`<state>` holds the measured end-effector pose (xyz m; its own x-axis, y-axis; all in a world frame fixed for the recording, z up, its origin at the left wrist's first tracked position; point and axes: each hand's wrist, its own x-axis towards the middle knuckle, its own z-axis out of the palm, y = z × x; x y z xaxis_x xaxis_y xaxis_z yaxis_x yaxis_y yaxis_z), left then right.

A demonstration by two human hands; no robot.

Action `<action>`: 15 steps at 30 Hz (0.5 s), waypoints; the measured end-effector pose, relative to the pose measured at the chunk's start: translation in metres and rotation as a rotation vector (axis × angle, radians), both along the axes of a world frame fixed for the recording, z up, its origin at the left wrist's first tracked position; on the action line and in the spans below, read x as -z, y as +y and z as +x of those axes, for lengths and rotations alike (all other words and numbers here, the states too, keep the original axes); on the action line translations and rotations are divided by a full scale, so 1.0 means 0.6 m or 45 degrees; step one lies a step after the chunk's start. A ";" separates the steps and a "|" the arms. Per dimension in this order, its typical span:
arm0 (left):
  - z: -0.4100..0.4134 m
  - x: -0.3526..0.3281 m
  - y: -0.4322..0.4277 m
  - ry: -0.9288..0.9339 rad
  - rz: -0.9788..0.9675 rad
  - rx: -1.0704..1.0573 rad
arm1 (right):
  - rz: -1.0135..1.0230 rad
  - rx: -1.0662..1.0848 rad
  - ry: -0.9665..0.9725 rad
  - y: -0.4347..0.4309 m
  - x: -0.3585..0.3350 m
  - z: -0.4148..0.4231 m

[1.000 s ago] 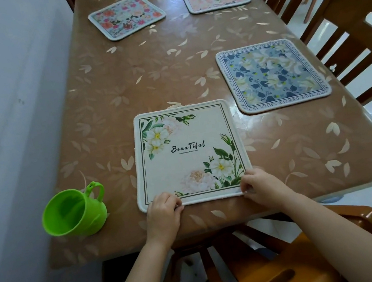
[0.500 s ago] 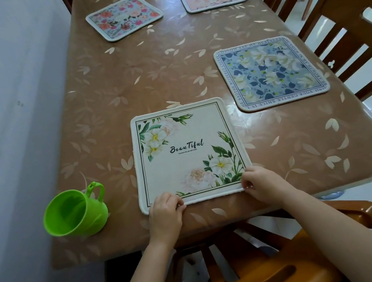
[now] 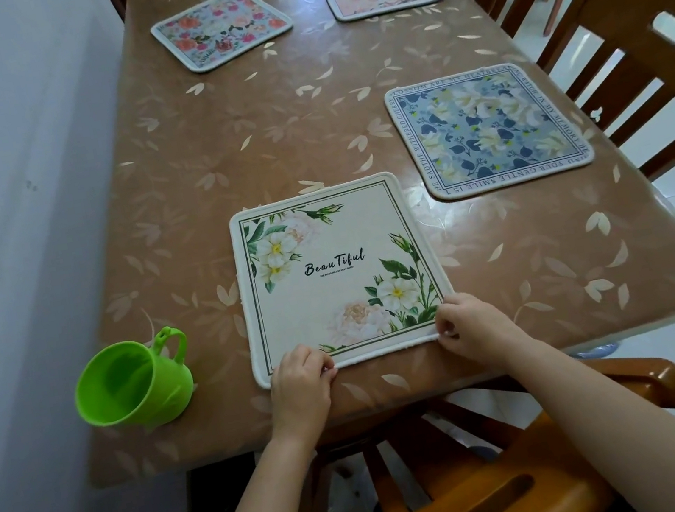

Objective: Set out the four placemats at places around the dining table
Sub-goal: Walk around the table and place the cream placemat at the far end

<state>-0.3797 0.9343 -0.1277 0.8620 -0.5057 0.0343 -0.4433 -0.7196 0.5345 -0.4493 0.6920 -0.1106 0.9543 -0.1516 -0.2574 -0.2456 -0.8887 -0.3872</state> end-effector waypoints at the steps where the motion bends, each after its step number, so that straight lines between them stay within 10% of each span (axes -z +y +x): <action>1: 0.000 0.000 0.001 0.003 0.000 0.002 | 0.006 0.005 0.004 0.001 0.000 0.000; 15: 0.001 0.018 0.007 0.020 -0.048 -0.033 | 0.024 0.010 0.014 0.002 0.005 -0.003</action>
<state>-0.3789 0.9386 -0.1386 0.8755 -0.4815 0.0393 -0.4160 -0.7100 0.5682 -0.4508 0.6931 -0.1134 0.9503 -0.1542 -0.2704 -0.2569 -0.8792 -0.4012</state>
